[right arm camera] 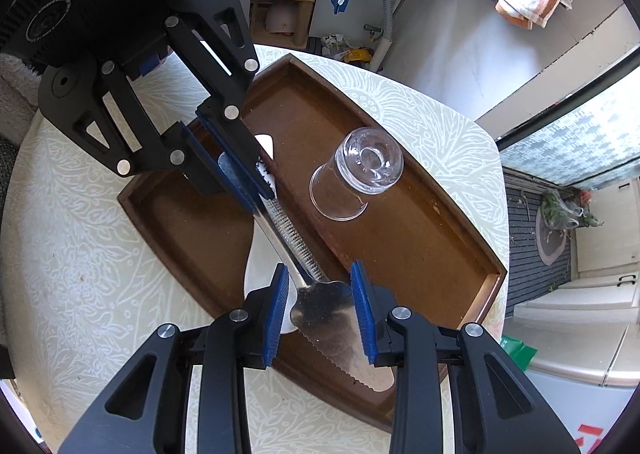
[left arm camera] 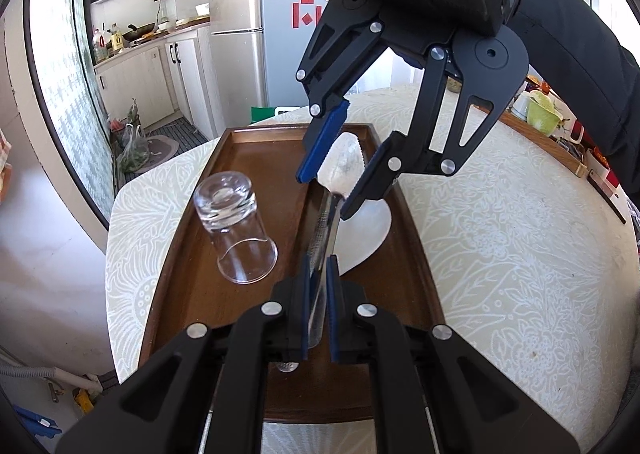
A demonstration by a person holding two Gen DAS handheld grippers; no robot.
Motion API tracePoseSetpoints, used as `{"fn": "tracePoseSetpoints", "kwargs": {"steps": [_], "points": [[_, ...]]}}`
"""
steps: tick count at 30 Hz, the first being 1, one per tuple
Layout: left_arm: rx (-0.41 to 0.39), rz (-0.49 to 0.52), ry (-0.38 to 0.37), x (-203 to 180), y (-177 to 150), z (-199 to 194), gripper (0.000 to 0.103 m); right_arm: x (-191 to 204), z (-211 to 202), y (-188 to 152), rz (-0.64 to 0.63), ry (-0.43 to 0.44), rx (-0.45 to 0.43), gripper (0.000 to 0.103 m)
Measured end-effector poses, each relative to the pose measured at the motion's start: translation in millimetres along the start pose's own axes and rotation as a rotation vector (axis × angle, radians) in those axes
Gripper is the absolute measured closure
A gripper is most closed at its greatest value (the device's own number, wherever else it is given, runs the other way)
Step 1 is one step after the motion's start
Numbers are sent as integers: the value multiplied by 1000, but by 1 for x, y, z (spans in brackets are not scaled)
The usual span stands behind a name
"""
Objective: Organize utensils
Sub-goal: 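Lift and carry the cake server over the wooden tray, then lower the cake server into the tray and open both grippers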
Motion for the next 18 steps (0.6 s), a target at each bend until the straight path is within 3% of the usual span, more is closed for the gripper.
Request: {"fn": "tracePoseSetpoints", "kwargs": {"steps": [13, 14, 15, 16, 17, 18], "points": [[15, -7, -1, 2, -2, 8, 95, -2, 8, -3, 3, -4, -8, 69], [13, -8, -4, 1, -2, 8, 95, -3, 8, -2, 7, -14, -5, 68], [15, -8, -12, 0, -2, 8, 95, -6, 8, -2, 16, -33, -8, 59], [14, -5, -9, 0, -2, 8, 92, -7, 7, -1, 26, -39, -14, 52], [12, 0, 0, 1, -1, 8, 75, -8, 5, -1, 35, -39, -25, 51], [8, 3, 7, 0, -2, 7, 50, -9, 3, 0, 42, -41, -37, 48]]}}
Point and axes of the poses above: each gripper's, at about its wrist camera, not at the fingertips, and z roughly the way its jaws point, x to its left, y to its top, the point moved 7 cm from there along z, roughly the way its jaws point, and after that the axes turned 1 degree about z, right-handed, at the moved point
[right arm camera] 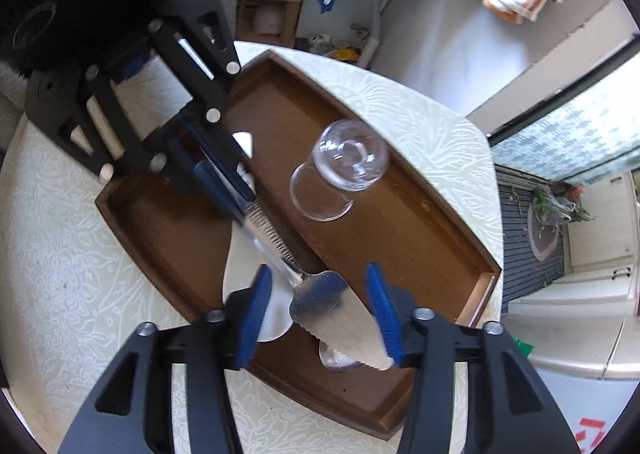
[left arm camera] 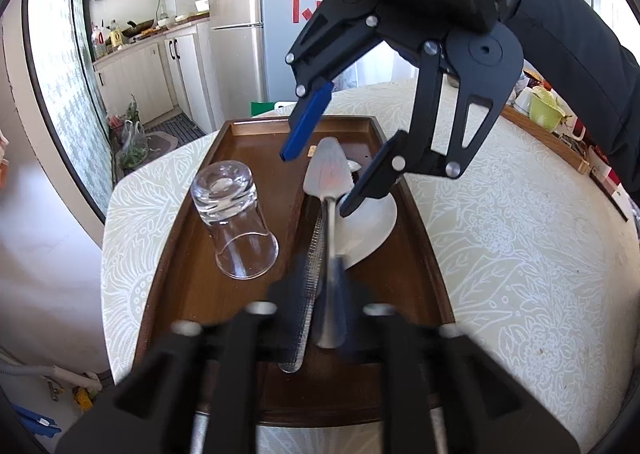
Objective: Organize utensils
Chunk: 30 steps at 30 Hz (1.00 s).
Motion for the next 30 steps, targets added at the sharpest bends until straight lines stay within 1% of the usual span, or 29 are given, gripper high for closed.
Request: {"fn": "tracePoseSetpoints", "kwargs": {"steps": [1, 2, 7, 13, 16, 17, 18, 20, 21, 24, 26, 29, 30], "points": [[-12, -5, 5, 0, 0, -2, 44, -1, -1, -1, 0, -4, -3, 46], [-20, -11, 6, 1, 1, -3, 44, 0, -2, -1, -2, -8, -4, 46], [-21, -7, 4, -2, 2, -8, 44, 2, -6, -3, 7, -20, -3, 46], [-29, -1, 22, -11, 0, -16, 44, 14, -18, -5, 33, -48, -17, 46], [-37, 4, 46, -20, -3, -21, 44, 24, -25, -7, 69, -88, -36, 46], [-42, -5, 53, -23, -5, -24, 44, 28, -29, -8, 83, -115, -47, 46], [-47, -12, 62, -26, -6, -26, 43, 31, -32, -10, 102, -136, -62, 46], [-61, -30, 91, -31, -9, -32, 39, 37, -39, -14, 163, -172, -91, 42], [-71, -42, 105, -35, -11, -37, 39, 42, -44, -17, 192, -196, -110, 41], [-92, -64, 118, -47, -12, -47, 39, 59, -56, -24, 293, -267, -166, 39], [-107, -69, 134, -55, -14, -55, 37, 67, -61, -30, 380, -312, -197, 37], [-127, -81, 179, -64, -21, -65, 34, 81, -70, -39, 512, -384, -246, 34], [-133, -84, 197, -68, -24, -68, 30, 83, -73, -41, 555, -404, -257, 34]]}}
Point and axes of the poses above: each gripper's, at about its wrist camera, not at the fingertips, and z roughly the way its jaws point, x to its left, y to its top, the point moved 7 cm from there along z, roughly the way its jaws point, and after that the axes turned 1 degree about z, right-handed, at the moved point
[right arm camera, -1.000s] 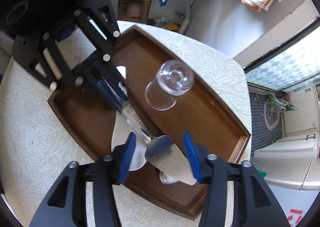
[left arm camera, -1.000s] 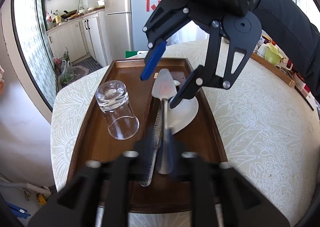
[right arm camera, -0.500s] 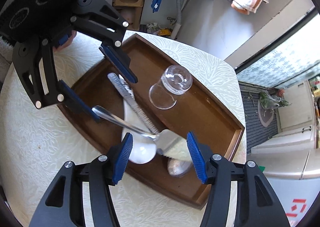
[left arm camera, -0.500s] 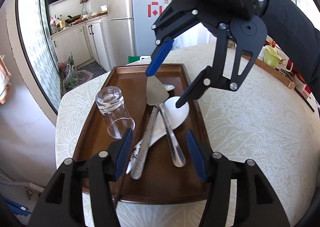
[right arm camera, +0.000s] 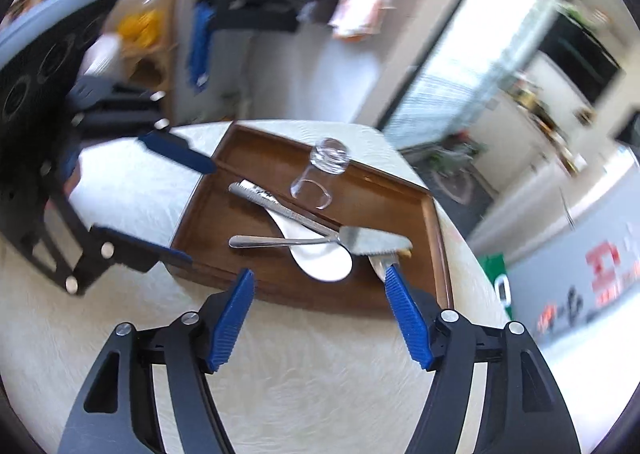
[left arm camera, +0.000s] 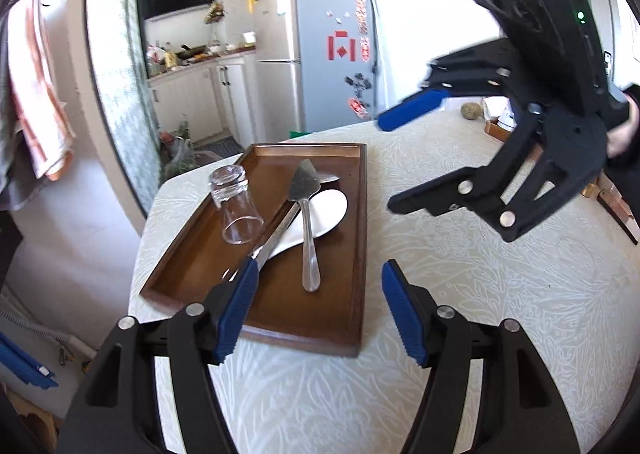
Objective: Organize utensils
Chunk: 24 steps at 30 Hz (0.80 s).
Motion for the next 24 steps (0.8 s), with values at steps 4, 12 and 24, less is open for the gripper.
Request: {"fn": "tracePoseSetpoints", "kwargs": {"steps": [4, 12, 24], "points": [[-37, -3, 69, -6, -7, -16, 27, 2, -19, -17, 224, -65, -46, 34], [-118, -150, 139, 7, -16, -42, 24, 14, -38, -51, 497, -209, -114, 29], [-150, -205, 223, 12, -16, -50, 20, 36, -58, -67, 627, -330, -228, 17]]}}
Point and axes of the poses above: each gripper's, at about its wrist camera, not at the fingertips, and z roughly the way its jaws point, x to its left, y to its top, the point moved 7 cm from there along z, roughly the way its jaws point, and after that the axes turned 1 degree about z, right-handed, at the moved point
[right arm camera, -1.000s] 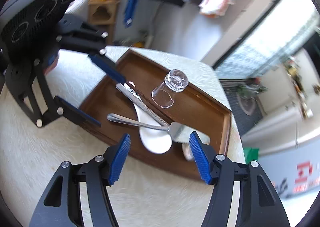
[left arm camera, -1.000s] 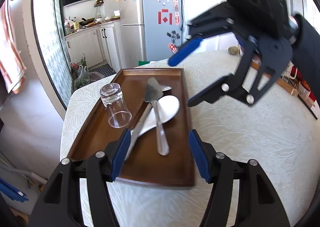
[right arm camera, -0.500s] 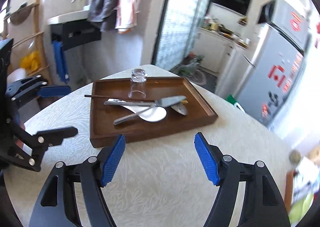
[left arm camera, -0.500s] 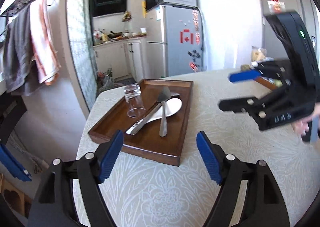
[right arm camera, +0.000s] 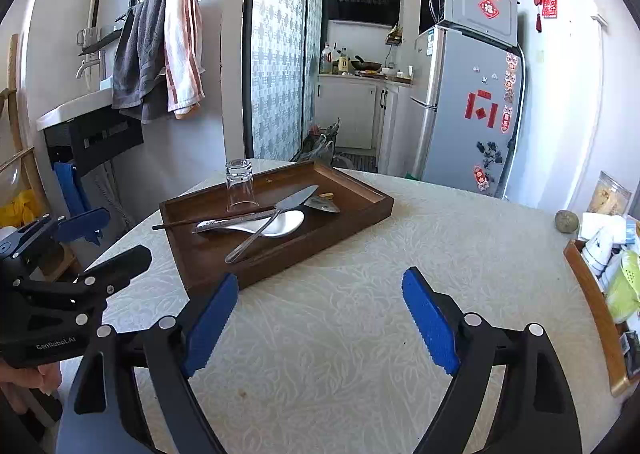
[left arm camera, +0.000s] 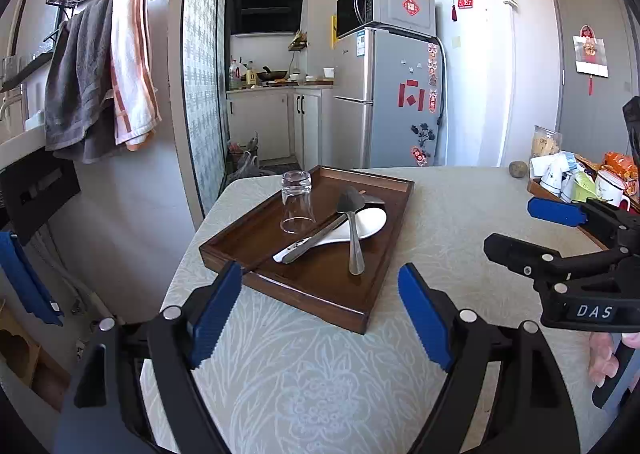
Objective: Organize utensils
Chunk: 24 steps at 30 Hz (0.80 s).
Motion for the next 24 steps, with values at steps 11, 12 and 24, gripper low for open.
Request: {"fn": "tracePoseSetpoints", "kwargs": {"steps": [11, 12, 24], "points": [[16, -93, 83, 29, -5, -2, 15, 3, 1, -2, 52, -7, -18, 14], [16, -92, 78, 29, -5, -2, 14, 4, 1, -1, 55, -22, -22, 14], [11, -18, 33, 32, -2, -1, 7, 20, -4, 4, 131, -135, -71, 10]]}}
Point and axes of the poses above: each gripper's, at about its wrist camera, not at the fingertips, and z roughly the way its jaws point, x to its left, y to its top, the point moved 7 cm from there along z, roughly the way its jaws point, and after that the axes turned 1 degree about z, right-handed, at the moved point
